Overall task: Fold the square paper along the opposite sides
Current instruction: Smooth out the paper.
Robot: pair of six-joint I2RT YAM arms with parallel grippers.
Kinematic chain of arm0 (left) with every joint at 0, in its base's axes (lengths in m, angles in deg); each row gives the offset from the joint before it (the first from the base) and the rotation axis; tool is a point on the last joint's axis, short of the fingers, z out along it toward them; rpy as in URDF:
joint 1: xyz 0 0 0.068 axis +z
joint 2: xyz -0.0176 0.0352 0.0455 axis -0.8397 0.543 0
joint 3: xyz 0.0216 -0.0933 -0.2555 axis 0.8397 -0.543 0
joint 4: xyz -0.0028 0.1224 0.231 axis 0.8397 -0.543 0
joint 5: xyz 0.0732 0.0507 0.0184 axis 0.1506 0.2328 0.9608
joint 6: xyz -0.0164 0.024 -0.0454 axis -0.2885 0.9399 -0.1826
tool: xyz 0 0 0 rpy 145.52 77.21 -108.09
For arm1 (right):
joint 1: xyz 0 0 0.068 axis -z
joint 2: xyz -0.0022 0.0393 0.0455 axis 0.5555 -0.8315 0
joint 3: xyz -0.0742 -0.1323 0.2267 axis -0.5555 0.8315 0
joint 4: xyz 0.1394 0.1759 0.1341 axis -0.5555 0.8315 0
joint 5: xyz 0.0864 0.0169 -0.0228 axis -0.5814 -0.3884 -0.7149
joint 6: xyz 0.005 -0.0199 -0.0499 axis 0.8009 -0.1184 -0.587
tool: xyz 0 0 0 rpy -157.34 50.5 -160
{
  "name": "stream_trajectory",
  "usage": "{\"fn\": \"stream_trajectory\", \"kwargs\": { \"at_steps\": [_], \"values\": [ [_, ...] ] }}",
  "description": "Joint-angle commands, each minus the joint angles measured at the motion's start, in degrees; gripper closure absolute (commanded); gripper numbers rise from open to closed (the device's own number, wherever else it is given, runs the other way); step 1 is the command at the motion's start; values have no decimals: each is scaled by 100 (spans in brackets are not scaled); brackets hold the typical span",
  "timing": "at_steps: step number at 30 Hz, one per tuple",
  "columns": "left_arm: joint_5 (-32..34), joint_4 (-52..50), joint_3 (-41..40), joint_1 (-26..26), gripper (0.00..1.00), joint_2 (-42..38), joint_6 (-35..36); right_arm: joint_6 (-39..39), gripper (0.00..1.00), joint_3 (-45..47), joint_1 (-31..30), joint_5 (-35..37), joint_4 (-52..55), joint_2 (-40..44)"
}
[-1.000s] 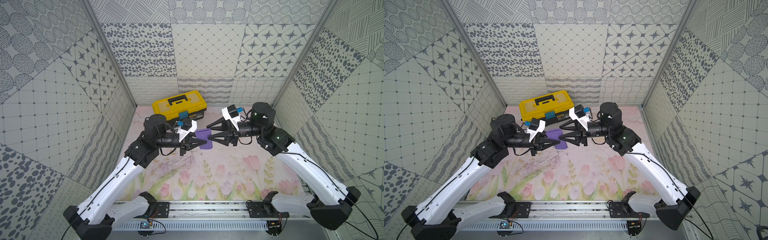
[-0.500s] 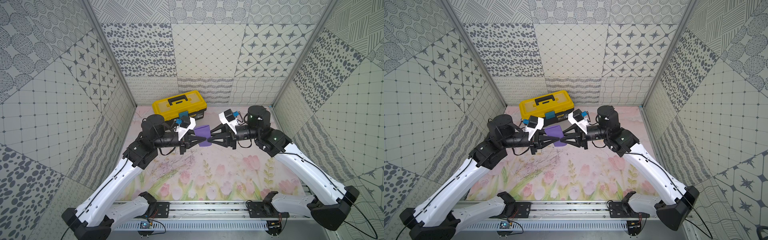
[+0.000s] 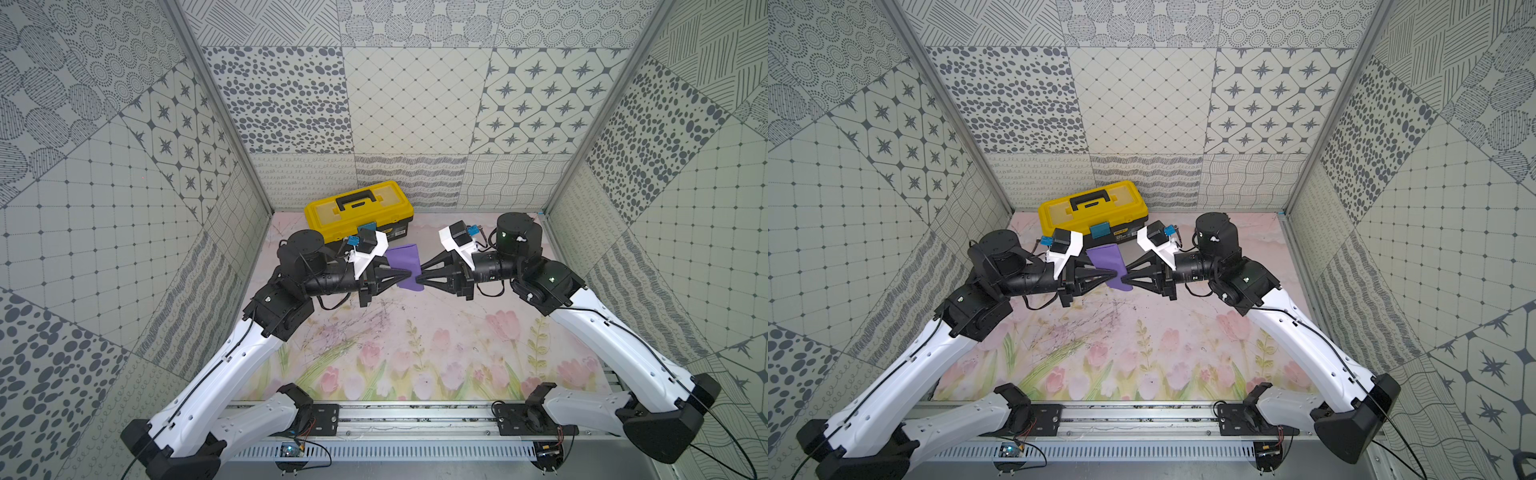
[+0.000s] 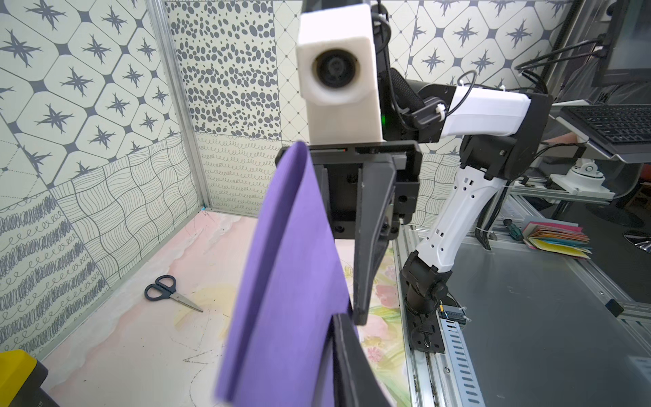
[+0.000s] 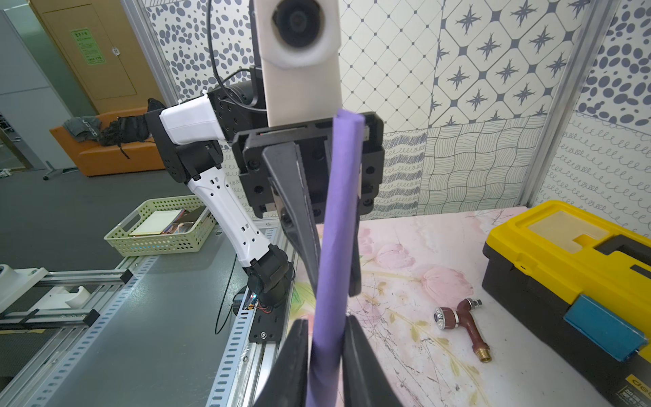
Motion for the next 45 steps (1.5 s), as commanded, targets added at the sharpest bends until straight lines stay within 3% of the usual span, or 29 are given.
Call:
{"fn": "stream_trajectory", "kwargs": {
  "at_steps": [1,12,21,28,34,45],
  "values": [
    [-4,376,-5,-17,82,25,-123,-63,80,22,-4,-6,-81,52],
    [-153,365,-35,-17,79,50,-141,-28,86,-2,1,2,-189,7],
    [-372,351,-39,-17,63,39,-149,-50,88,4,0,28,-210,-12],
    [-415,361,-48,-18,59,13,-149,-67,88,-4,-5,56,-218,-11],
    [-352,398,-57,-17,60,4,-141,-66,88,-4,-4,64,-216,-12],
    [-318,562,-205,-17,80,-110,-106,-74,86,4,1,86,-216,-3]
  ]
}}
